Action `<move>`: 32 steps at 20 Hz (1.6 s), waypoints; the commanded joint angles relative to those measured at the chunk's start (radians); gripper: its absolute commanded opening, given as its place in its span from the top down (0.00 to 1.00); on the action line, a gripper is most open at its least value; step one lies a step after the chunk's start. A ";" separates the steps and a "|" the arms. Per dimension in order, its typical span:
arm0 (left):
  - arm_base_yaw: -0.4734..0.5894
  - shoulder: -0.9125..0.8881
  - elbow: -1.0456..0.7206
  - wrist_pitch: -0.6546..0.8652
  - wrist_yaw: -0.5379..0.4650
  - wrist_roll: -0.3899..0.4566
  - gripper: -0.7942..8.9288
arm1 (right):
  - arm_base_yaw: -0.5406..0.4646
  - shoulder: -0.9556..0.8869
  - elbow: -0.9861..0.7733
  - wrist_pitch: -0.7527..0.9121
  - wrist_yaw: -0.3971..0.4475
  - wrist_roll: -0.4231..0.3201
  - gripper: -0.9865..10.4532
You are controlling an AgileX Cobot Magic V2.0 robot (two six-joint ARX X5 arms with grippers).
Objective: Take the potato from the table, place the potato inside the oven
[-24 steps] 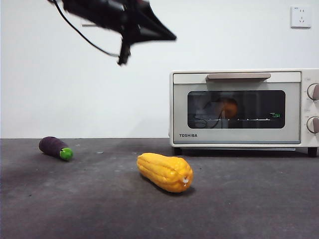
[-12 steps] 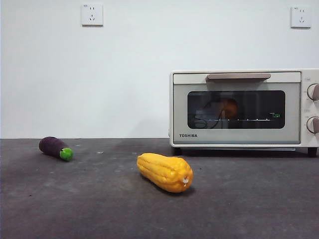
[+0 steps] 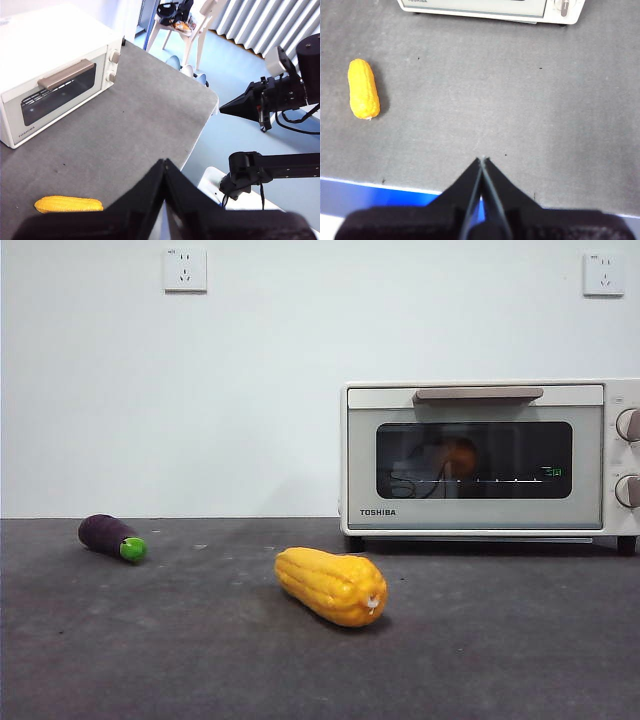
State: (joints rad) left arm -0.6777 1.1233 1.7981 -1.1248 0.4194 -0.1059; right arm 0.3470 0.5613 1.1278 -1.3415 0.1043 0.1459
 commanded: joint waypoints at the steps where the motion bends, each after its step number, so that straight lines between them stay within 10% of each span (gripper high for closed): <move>1: -0.003 0.002 -0.001 0.003 -0.002 -0.003 0.92 | 0.001 0.000 0.003 0.005 0.001 0.008 0.91; 8: -0.002 0.065 -0.001 0.003 -0.002 -0.003 0.92 | 0.001 0.000 0.003 0.005 0.001 0.008 0.91; 14: 0.103 0.089 -0.002 0.080 -0.088 0.536 0.92 | 0.001 0.000 0.003 0.005 0.001 0.008 0.91; 18: 0.274 0.063 -0.003 0.213 0.084 0.547 0.92 | 0.001 0.000 0.003 0.005 0.001 0.008 0.91; 25: 0.532 0.012 -0.028 0.314 0.079 0.583 0.92 | 0.001 0.002 0.003 0.005 0.001 0.008 0.91; 32: 0.570 -0.249 -0.479 0.809 0.073 0.462 0.92 | 0.001 0.005 0.003 0.005 0.002 0.008 0.91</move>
State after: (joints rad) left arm -0.1104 0.8734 1.3506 -0.3199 0.4900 0.3996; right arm 0.3470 0.5663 1.1278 -1.3415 0.1043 0.1459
